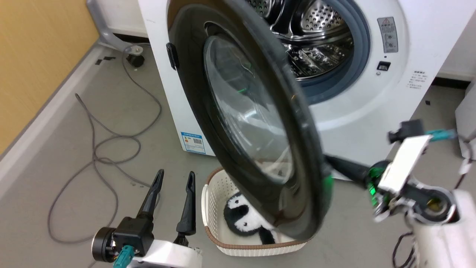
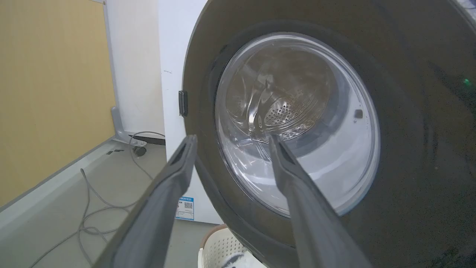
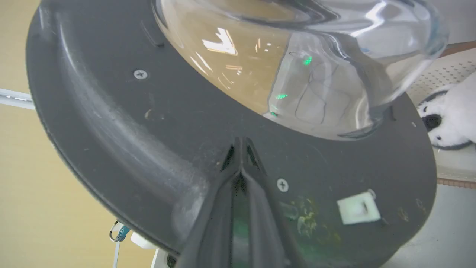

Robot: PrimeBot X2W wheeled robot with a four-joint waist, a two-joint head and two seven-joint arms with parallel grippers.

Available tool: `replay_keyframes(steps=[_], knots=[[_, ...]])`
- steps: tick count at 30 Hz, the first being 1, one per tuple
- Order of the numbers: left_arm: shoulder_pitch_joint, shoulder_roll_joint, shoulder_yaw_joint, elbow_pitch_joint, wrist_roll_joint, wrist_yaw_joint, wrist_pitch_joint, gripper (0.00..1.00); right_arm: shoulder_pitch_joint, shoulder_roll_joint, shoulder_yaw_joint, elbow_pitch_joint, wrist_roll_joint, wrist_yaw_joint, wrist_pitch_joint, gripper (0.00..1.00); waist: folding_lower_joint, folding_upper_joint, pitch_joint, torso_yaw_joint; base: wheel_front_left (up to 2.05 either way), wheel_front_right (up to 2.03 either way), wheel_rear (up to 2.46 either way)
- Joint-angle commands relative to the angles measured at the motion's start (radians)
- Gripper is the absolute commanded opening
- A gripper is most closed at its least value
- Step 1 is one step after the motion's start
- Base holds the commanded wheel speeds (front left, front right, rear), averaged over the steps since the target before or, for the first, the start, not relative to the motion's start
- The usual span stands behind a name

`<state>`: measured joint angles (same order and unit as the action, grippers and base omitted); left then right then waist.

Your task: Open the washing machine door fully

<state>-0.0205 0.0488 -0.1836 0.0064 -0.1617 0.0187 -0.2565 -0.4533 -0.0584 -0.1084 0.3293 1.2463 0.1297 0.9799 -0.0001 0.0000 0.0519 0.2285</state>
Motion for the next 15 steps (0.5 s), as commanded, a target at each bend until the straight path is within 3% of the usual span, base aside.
replay_keyframes(steps=[1,5,15], knots=[[0.016,0.001,0.0,0.004,-0.002,-0.002,-0.005,1.0,0.031,0.008,0.028,-0.014,0.02,0.001,-0.01,0.0,0.0001,0.0,-0.008,0.005,0.0,0.0,0.0],[0.036,0.001,0.003,0.018,-0.009,-0.005,-0.005,1.0,0.099,0.008,0.167,-0.071,0.113,0.001,-0.082,0.0,0.0001,0.0,-0.019,0.017,0.0,0.0,0.0],[0.049,0.001,0.005,0.052,-0.016,-0.014,-0.005,1.0,0.132,0.008,0.331,-0.115,0.154,0.001,-0.166,0.0,0.0001,0.0,-0.012,0.032,0.0,0.0,0.0]])
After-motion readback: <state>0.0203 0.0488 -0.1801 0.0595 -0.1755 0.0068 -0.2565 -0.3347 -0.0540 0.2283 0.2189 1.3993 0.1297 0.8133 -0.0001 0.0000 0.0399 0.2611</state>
